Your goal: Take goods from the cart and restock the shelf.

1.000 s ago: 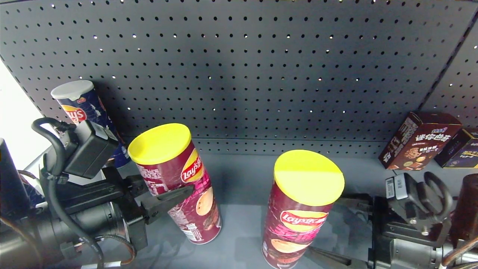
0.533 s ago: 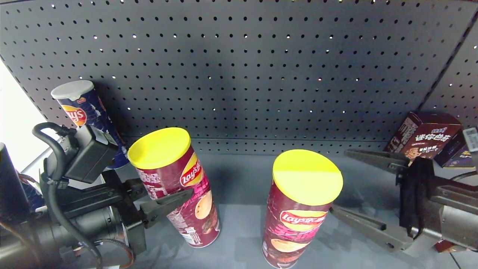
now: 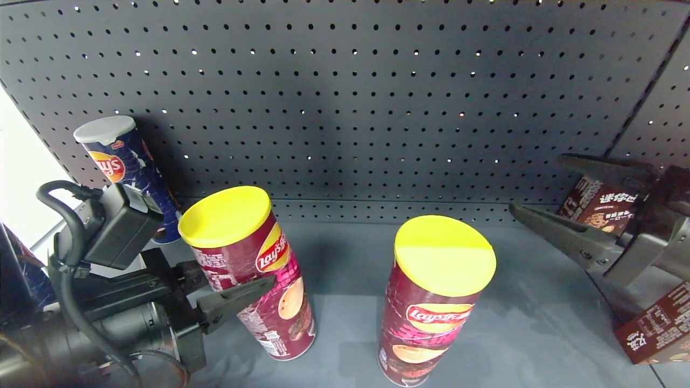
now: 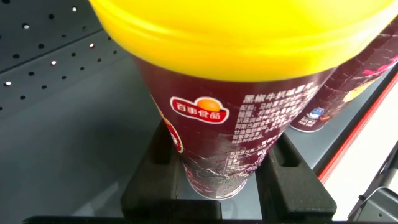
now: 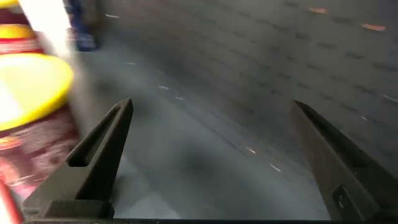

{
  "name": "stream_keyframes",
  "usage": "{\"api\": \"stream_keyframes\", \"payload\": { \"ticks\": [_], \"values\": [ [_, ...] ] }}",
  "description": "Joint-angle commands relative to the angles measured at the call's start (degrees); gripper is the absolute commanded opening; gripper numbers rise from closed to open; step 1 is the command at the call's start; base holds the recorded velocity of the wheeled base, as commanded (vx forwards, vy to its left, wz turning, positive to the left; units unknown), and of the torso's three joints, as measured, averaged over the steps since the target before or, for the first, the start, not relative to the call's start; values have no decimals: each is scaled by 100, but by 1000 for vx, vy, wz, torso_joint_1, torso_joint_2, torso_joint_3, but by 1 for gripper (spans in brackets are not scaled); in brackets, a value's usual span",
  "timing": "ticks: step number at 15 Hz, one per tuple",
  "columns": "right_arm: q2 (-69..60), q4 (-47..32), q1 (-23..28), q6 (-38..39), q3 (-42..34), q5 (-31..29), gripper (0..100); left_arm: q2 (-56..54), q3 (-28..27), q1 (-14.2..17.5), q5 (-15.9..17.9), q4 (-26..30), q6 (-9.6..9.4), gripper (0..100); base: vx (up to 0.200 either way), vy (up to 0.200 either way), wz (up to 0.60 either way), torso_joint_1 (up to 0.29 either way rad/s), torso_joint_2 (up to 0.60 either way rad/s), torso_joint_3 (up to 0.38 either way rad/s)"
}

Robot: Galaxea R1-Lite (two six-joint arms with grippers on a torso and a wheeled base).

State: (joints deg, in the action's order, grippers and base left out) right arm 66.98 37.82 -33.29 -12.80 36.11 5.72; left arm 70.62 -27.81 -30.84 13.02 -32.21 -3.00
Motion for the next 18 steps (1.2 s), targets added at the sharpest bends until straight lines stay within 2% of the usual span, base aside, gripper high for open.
{"api": "stream_keyframes", "payload": {
  "ticks": [1, 3, 6, 10, 11, 14, 16, 18],
  "values": [
    [-448, -248, 16, -21, 133, -352, 100, -48, 38, -1, -1, -5, 1, 0, 0, 0, 0, 0, 0, 0],
    [-774, -266, 60, -38, 81, -396, 100, -101, 82, -1, -1, -5, 1, 0, 0, 0, 0, 0, 0, 0],
    [-1398, -283, 473, -30, -34, -985, 100, -163, 91, -1, -1, -5, 1, 0, 0, 0, 0, 0, 0, 0],
    [-2444, -327, 903, -21, -842, -1415, 100, -277, 109, -1, -1, -5, 1, 0, 0, 0, 0, 0, 0, 0],
    [-2918, -574, 1044, -21, -1159, -1530, 100, -347, 126, -1, -1, -5, 1, 0, 0, 0, 0, 0, 0, 0],
    [-4412, -2164, 1448, -30, -1739, -1732, 100, -532, 249, -1, -10, 4, 1, 0, 0, 0, 0, 0, 0, 0],
    [-5449, -3342, 1545, -30, -2029, -1714, 100, -646, 320, -1, -10, 4, 1, 0, 0, 0, 0, 0, 0, 0],
    [-6161, -3922, 1545, -30, -2178, -1723, 100, -690, 329, -1, -10, 4, 1, 0, 0, 0, 0, 0, 0, 0]
  ]
}}
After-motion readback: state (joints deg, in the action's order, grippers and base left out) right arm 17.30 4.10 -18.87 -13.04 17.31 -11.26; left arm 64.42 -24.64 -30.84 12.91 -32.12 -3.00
